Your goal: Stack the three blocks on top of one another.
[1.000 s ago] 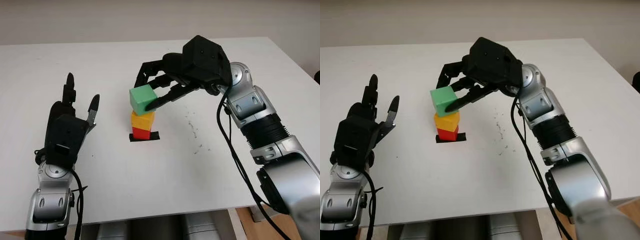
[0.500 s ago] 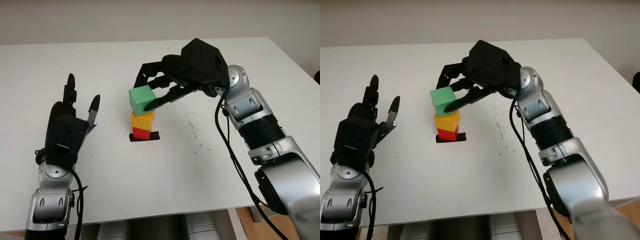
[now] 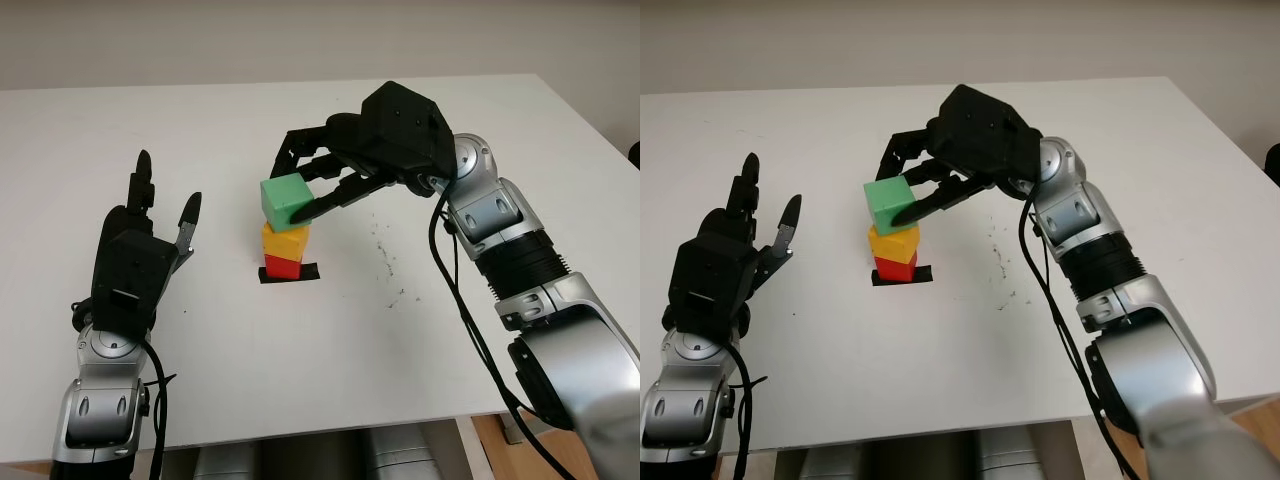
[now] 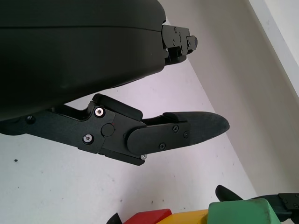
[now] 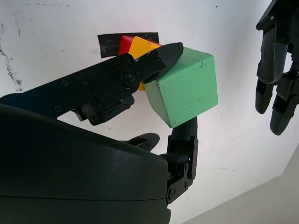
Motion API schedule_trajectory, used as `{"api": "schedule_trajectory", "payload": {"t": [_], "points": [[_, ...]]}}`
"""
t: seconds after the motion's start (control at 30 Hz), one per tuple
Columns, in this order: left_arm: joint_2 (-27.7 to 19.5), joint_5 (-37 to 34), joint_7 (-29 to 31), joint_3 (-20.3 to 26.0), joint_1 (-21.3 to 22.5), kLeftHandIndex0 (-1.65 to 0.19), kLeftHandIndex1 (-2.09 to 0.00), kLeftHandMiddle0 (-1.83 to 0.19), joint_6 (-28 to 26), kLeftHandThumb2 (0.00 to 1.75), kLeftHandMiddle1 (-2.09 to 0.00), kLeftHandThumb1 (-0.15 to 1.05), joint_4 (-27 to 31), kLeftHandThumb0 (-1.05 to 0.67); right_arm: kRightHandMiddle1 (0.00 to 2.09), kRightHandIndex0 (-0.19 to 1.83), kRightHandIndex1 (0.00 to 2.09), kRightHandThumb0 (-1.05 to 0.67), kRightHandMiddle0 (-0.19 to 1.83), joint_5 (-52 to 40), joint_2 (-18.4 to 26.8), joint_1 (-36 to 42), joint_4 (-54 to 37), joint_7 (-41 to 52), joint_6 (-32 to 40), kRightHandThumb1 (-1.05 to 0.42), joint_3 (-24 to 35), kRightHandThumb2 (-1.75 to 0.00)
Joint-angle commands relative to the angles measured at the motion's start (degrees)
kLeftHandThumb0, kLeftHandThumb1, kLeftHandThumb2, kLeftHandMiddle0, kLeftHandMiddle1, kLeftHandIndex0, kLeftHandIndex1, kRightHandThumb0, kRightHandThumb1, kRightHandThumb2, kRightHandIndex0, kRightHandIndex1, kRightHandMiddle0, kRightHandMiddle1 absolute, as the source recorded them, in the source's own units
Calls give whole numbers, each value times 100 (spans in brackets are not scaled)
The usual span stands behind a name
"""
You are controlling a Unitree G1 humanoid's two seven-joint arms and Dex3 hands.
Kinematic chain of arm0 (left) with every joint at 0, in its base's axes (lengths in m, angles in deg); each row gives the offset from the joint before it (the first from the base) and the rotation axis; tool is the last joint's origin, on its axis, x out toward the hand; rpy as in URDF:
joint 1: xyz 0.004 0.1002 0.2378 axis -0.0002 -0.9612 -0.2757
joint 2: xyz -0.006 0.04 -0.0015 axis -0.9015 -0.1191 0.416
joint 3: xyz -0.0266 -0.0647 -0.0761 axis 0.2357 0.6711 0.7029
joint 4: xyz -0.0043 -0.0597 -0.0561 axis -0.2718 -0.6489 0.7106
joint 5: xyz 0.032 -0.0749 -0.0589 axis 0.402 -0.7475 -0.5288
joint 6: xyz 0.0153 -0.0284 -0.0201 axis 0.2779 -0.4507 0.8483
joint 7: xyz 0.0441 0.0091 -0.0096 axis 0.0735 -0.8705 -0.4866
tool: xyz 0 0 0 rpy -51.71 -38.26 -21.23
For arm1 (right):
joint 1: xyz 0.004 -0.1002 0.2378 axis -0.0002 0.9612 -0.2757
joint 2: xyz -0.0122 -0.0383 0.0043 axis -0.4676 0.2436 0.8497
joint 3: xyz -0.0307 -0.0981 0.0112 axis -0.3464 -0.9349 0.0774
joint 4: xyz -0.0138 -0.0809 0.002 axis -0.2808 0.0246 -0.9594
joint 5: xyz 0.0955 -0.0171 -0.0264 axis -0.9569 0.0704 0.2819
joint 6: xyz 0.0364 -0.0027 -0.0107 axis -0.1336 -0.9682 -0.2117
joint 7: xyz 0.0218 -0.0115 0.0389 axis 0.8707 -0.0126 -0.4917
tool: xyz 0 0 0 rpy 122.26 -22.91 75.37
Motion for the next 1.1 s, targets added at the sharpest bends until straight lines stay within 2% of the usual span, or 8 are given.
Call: {"api": "schedule_trajectory", "payload": {"t": [0.0, 0.5, 0.8, 0.93, 1.07], "points": [[-17, 27, -6, -29, -10, 7, -5, 12, 5, 54, -6, 105, 76, -71, 155, 41, 12, -47, 40, -12, 9, -42, 10, 19, -86, -98, 35, -5], [-6, -15, 16, -22, -36, 7, -5, 13, -2, 53, -5, 105, 114, -71, 157, 43, 13, -49, 43, 39, -25, 4, 49, 66, -78, -97, 14, -5], [-8, -40, 20, -11, -43, 7, -5, 14, 18, 53, -5, 105, 106, -71, 153, 46, 14, -50, 39, 34, -59, 55, 159, -86, -380, -97, 47, -6], [5, -62, 31, -9, -44, 7, -5, 14, 0, 53, -5, 105, 121, -72, 143, 43, 13, -52, 31, 58, -45, 47, 238, -86, -517, -97, 22, -5], [21, -87, 20, -7, -51, 7, -5, 14, -20, 52, -5, 105, 133, -71, 113, 25, 4, -54, 20, 103, -29, 45, 275, -77, -595, -96, 0, -5]]}}
